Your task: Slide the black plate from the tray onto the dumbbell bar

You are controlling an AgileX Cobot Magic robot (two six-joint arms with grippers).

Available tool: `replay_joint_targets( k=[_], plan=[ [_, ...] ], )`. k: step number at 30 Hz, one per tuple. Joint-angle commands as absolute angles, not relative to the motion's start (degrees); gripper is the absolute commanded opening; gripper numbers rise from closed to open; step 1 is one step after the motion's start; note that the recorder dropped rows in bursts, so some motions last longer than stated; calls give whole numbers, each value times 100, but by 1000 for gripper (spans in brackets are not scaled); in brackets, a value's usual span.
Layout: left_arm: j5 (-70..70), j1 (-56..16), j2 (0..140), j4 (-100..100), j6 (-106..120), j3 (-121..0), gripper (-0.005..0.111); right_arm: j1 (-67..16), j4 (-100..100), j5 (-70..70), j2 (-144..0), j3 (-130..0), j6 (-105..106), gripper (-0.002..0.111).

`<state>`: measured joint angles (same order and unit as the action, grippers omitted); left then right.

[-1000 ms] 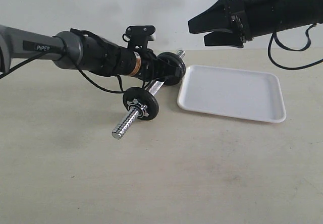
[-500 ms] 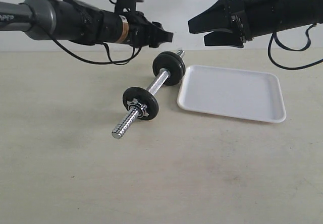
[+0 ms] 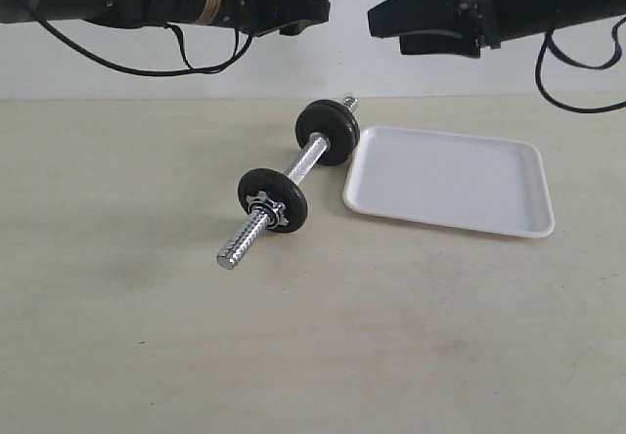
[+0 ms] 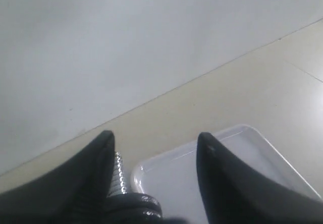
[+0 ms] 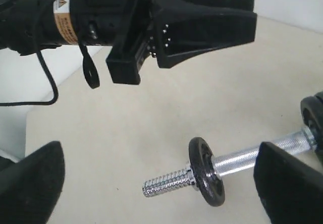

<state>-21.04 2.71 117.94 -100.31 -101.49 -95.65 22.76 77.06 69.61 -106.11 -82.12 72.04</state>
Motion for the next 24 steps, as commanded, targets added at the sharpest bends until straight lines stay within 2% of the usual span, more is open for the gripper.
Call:
replay_joint_targets(
  k=[1, 11, 24],
  plan=[
    [-2379, 284, 11427, -9995, -9905, -9538, 48, 2275, 7747, 6996, -9975, -8243, 7558, 89],
    [-2541, 284, 10198, -9995, -9684, -9538, 48, 2275, 7759, 6996, -8641, -8243, 7679, 89],
    [-2419, 309, 9499, -9995, -9565, -8528, 48, 2275, 7644, 6996, -7251, -8243, 6933, 89]
  ],
)
